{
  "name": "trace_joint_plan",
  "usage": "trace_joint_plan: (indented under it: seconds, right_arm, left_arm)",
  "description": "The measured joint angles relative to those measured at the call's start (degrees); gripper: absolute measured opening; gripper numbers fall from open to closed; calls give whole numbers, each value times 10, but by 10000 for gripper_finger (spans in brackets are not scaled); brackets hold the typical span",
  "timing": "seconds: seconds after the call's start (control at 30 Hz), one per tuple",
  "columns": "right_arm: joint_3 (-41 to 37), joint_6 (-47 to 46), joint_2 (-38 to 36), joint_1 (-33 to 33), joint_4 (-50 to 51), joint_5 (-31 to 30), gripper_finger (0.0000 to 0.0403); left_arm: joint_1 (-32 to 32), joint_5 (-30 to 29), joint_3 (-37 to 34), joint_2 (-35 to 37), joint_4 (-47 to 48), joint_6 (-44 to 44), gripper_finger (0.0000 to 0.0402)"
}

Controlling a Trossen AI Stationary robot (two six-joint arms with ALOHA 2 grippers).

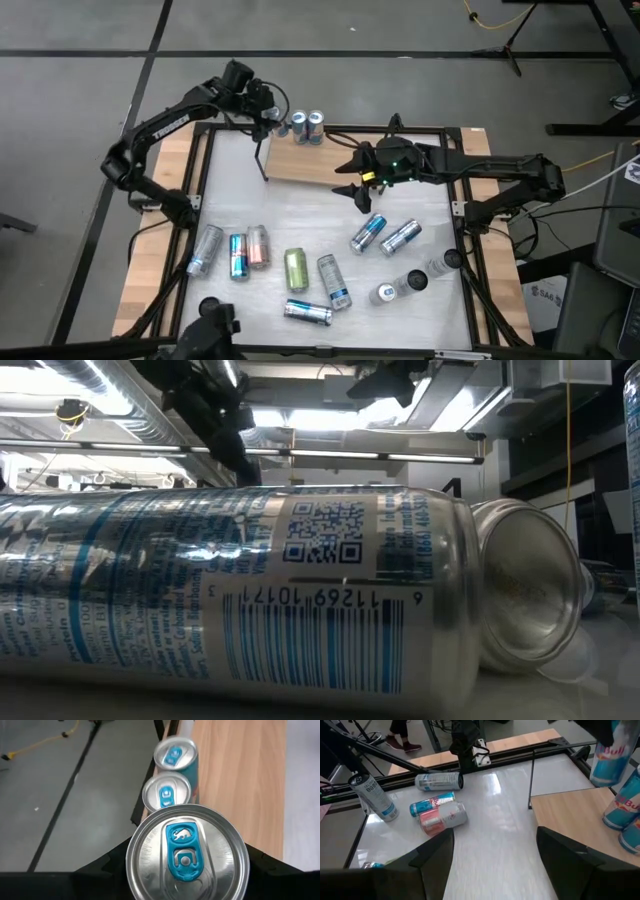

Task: Place canned beverage on shelf
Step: Put the blue soda can on the shelf

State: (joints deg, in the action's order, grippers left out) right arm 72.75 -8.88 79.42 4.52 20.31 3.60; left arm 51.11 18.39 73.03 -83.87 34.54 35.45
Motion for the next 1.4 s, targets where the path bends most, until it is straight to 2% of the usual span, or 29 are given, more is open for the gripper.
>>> trace_joint_plan:
  seconds: [0.53,1.4]
  right_arm:
    - [0,2,0,0,4,0,271]
    - [0,3,0,0,8,0,271]
  left_arm:
    - [0,-4,0,-75,-46,53,222]
    - [7,-5,0,-94,-43,49,222]
